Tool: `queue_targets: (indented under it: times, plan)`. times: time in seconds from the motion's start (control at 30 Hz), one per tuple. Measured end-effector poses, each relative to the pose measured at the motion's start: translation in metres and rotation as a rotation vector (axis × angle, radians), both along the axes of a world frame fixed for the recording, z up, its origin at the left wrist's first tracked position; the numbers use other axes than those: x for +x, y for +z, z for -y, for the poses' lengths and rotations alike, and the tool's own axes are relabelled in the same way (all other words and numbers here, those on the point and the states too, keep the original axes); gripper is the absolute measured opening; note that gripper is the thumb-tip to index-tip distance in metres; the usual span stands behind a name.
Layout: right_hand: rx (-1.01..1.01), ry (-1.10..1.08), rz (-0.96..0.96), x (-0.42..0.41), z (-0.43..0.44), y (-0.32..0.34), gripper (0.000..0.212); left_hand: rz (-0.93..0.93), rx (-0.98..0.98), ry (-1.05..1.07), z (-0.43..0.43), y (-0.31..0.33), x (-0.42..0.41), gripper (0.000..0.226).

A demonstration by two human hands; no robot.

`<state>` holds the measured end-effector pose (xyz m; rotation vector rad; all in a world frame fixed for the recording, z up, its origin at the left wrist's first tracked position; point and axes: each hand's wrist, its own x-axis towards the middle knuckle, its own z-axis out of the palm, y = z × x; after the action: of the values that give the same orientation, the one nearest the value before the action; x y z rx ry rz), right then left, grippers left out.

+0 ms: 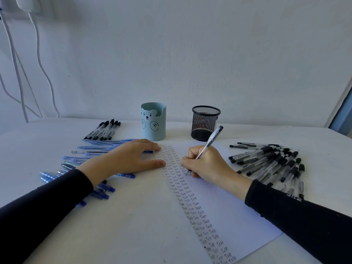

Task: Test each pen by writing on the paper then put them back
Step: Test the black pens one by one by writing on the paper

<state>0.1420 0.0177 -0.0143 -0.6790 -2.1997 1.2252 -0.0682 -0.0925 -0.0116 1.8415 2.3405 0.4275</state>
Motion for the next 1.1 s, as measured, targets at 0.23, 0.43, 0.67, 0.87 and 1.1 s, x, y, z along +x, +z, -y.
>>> queue_targets:
  times: [0.23, 0.43, 0.67, 0.87, 1.1]
  plan:
    - [0.013, -0.007, 0.015, 0.0006, 0.0001, 0.0011, 0.033, 0.003, -0.008, 0.001, -0.0004, -0.0009, -0.0014, 0.095]
    - [0.007, -0.002, 0.020, 0.0021, 0.0002, 0.0017, 0.036, 0.005, -0.005, 0.003, -0.0012, -0.0022, -0.0022, 0.099]
    - [0.033, -0.028, 0.026, 0.0011, -0.0007, 0.0017, 0.028, 0.010, 0.007, 0.002, -0.0011, -0.0027, -0.0025, 0.096]
    - [0.013, -0.030, -0.026, 0.0018, -0.0017, 0.0008, 0.029, 0.004, -0.003, 0.003, -0.0012, -0.0020, -0.0026, 0.105]
    - [0.037, -0.040, -0.012, 0.0011, -0.0030, -0.0006, 0.030, -0.006, -0.014, 0.001, -0.0016, -0.0023, -0.0038, 0.099]
